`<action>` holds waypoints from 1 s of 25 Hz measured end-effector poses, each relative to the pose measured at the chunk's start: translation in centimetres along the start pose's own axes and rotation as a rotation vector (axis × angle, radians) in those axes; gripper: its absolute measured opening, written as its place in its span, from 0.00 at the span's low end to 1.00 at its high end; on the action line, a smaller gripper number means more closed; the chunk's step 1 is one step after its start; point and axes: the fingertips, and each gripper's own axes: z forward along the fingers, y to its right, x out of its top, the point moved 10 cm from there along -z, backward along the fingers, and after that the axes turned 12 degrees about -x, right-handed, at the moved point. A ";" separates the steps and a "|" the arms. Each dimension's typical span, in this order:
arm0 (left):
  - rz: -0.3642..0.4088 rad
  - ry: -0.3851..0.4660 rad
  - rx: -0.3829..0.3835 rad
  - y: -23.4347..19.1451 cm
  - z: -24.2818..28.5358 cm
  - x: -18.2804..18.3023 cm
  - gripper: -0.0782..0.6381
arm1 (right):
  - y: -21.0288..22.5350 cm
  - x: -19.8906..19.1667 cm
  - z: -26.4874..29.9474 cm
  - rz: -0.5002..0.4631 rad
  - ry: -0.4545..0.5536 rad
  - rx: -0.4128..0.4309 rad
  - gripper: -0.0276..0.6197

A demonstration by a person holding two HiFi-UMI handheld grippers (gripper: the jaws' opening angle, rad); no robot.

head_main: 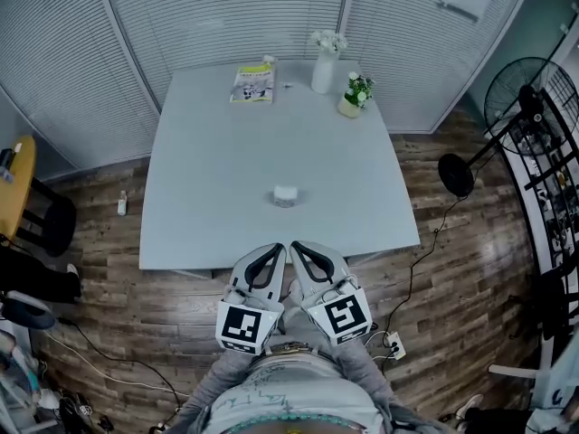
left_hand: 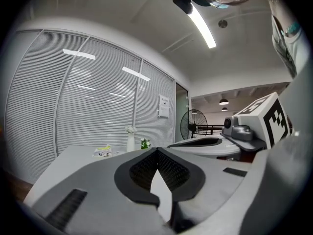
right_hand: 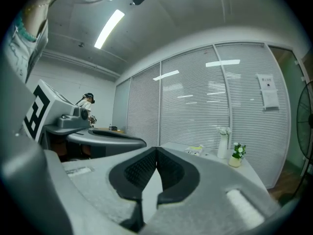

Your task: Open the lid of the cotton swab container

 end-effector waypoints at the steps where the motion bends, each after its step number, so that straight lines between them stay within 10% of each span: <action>1: -0.002 -0.005 -0.001 -0.5 0.6 -0.1 0.11 | 0.6 -0.1 0.6 0.002 -0.004 -0.003 0.04; 25: 0.020 0.004 0.063 -6.0 11.7 1.0 0.11 | 10.5 -0.3 9.6 0.008 0.007 0.100 0.04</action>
